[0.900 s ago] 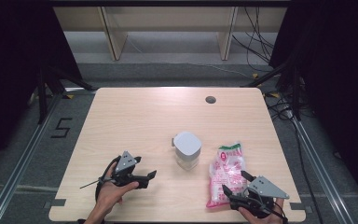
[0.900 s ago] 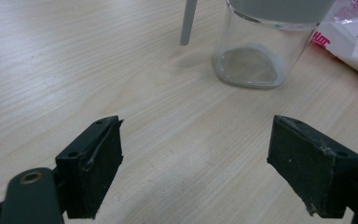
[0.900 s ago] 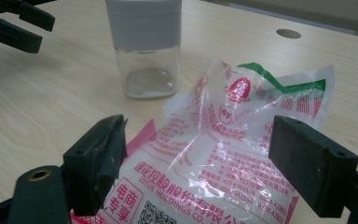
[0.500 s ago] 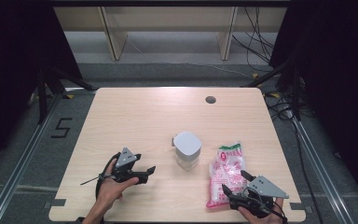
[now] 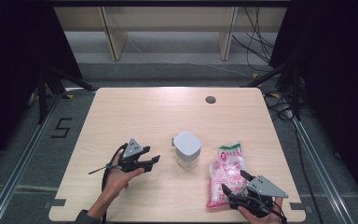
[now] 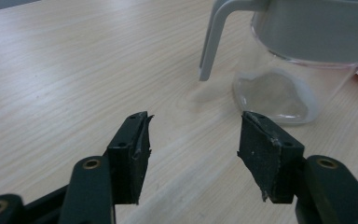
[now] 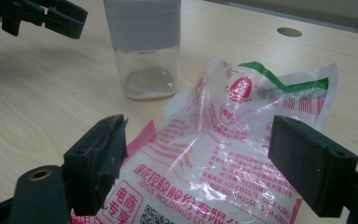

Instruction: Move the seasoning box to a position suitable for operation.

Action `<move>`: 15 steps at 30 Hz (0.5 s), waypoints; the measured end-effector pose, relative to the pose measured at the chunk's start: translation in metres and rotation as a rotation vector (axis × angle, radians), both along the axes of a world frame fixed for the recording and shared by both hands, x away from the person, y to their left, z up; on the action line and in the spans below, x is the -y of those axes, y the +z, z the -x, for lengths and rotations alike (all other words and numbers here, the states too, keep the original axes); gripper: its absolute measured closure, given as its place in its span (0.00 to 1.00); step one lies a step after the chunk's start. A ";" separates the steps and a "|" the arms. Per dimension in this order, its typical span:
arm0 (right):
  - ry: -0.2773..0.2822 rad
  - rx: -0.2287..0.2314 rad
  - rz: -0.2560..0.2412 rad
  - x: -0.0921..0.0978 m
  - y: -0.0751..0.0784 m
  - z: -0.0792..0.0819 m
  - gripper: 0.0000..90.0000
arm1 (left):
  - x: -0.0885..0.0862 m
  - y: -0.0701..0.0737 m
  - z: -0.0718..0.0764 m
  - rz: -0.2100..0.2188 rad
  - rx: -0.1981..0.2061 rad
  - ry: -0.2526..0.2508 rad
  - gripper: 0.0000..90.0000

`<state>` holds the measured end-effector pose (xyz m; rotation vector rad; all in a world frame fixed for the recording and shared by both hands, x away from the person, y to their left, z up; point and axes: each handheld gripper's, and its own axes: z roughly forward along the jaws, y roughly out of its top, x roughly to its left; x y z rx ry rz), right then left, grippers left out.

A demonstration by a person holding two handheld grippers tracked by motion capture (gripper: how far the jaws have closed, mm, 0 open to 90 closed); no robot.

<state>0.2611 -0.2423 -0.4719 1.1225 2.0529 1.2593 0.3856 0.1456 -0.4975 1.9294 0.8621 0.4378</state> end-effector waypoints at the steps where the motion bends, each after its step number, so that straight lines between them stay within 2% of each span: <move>1: 0.014 0.012 0.015 0.001 0.000 -0.002 0.22 | 0.003 0.001 -0.002 -0.003 0.005 -0.008 0.49; 4: -0.004 0.004 0.014 0.001 0.000 0.000 0.22 | 0.010 0.004 -0.005 0.000 0.018 -0.026 0.51; 7: 0.003 0.014 0.015 0.002 0.000 -0.001 0.22 | 0.016 0.007 -0.008 0.001 0.032 -0.032 0.53; 11: -0.003 -0.019 0.002 0.000 0.000 0.001 0.22 | 0.025 0.011 -0.013 -0.020 0.064 -0.058 0.59; 13: 0.023 0.005 0.026 0.001 0.000 -0.002 0.22 | 0.031 0.013 -0.017 -0.028 0.073 -0.071 0.61; 15: 0.020 0.006 0.017 0.001 0.000 -0.002 0.22 | 0.035 0.014 -0.020 -0.039 0.081 -0.071 0.64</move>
